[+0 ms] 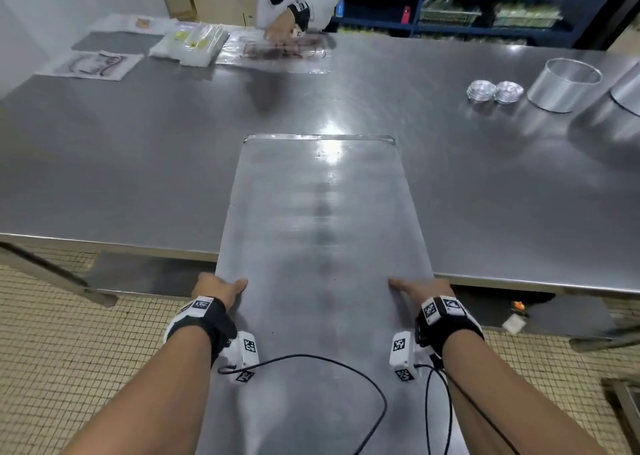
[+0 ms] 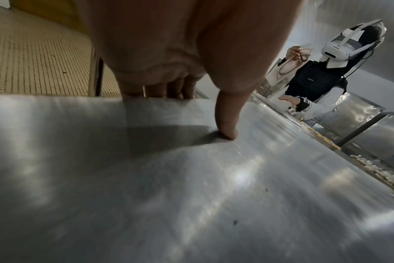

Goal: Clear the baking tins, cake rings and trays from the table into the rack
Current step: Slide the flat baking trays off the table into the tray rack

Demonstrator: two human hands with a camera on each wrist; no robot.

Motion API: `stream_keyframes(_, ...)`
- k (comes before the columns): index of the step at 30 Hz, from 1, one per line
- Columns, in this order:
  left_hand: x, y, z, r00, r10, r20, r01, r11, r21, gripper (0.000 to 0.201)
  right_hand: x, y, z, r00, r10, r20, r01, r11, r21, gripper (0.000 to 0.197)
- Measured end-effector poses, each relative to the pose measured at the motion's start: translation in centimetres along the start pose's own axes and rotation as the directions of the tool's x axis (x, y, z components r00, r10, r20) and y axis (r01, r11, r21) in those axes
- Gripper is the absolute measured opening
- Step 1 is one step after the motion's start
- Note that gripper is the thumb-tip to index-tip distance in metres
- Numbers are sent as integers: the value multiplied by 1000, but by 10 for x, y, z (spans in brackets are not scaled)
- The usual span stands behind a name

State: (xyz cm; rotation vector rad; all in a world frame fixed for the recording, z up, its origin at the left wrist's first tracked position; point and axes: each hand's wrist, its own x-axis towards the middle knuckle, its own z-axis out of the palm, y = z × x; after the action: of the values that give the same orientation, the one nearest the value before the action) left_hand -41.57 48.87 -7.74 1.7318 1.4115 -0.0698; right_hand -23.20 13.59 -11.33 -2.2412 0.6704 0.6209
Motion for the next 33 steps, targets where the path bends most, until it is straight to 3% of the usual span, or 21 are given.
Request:
stream_keyframes(6, 11, -5, 7, 998, -56, -1, 55, 975, -217, 38, -51, -33, -14, 999, 23, 24, -24, 999, 28, 94)
stream_keyframes(10, 17, 11, 9, 998, -63, 15, 64, 967, -248, 39, -30, -24, -12, 995, 98, -6, -95, 979, 183, 117)
stream_keyframes(16, 28, 54, 20, 999, -42, 14, 44, 971, -235, 45, -59, -47, -40, 984, 152, -88, -137, 978, 156, 110)
stream_keyframes(21, 19, 110, 37, 994, 58, 92, -41, 982, -183, 40, -61, -46, -78, 967, 187, -170, -132, 948, 289, 110)
stream_keyframes(24, 6, 141, 57, 981, 119, 156, -89, 979, -185, 48, -68, -38, -107, 950, 221, -219, -136, 929, 345, 95)
stream_keyframes(27, -4, 168, 86, 959, 191, 210, -152, 970, -189, 51, -75, -21, -140, 928, 285, -240, -133, 856, 500, 66)
stream_keyframes(29, -21, 191, 105, 934, 221, 283, -174, 968, -180, 72, -85, -7, -162, 914, 297, -275, -87, 808, 583, 48)
stream_keyframes(33, -79, 242, 139, 873, 321, 367, -317, 946, -73, 54, -107, 23, -210, 878, 358, -317, -21, 691, 722, 34)
